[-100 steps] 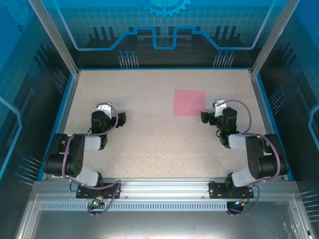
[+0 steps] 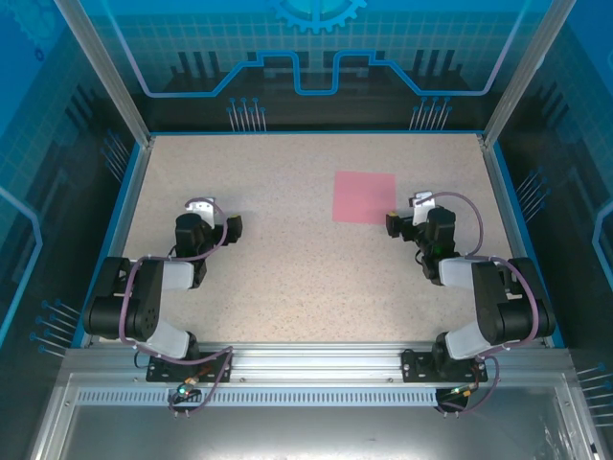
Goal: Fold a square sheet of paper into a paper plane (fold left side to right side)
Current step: Move the square sheet of paper to the center of the table.
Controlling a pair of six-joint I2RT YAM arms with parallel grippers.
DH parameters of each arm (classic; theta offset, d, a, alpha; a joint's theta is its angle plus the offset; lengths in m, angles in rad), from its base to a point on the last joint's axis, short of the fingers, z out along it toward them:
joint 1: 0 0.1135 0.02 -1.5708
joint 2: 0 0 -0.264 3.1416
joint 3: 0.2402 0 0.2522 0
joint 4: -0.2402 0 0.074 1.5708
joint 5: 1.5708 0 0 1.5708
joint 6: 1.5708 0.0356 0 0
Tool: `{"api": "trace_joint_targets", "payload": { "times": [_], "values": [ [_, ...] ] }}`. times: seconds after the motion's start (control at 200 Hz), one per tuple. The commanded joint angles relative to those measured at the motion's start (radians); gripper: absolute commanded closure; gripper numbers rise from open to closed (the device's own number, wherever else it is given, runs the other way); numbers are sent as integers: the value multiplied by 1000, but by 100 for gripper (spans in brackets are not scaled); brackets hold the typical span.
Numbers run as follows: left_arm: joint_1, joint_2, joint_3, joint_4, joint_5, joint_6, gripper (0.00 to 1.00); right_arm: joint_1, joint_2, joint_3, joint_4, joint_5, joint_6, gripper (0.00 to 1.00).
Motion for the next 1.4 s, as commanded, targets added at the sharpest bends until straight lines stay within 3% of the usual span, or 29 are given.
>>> {"api": "trace_joint_targets", "payload": {
  "times": [0.0,0.405,0.54,0.755,0.985,1.15,1.396],
  "values": [
    [7,-4,22,7,10,-5,1,-16,8,0,15,-7,-11,1],
    [5,-31,24,-15,24,3,1,-16,-2,17,-18,-18,-16,1],
    [-4,-215,51,-247,-48,-51,1,-24,-111,163,-378,-2,36,1],
    [-46,-402,149,-601,-21,-265,1,10,-150,296,-626,-58,188,1],
    [-114,-407,276,-825,165,-439,1,158,78,589,-860,50,334,1],
    [-167,-411,294,-880,162,-441,1,245,346,875,-1030,148,388,1],
    [-190,-448,303,-942,156,-441,1,251,660,1191,-1246,196,457,1]
  ]
}}
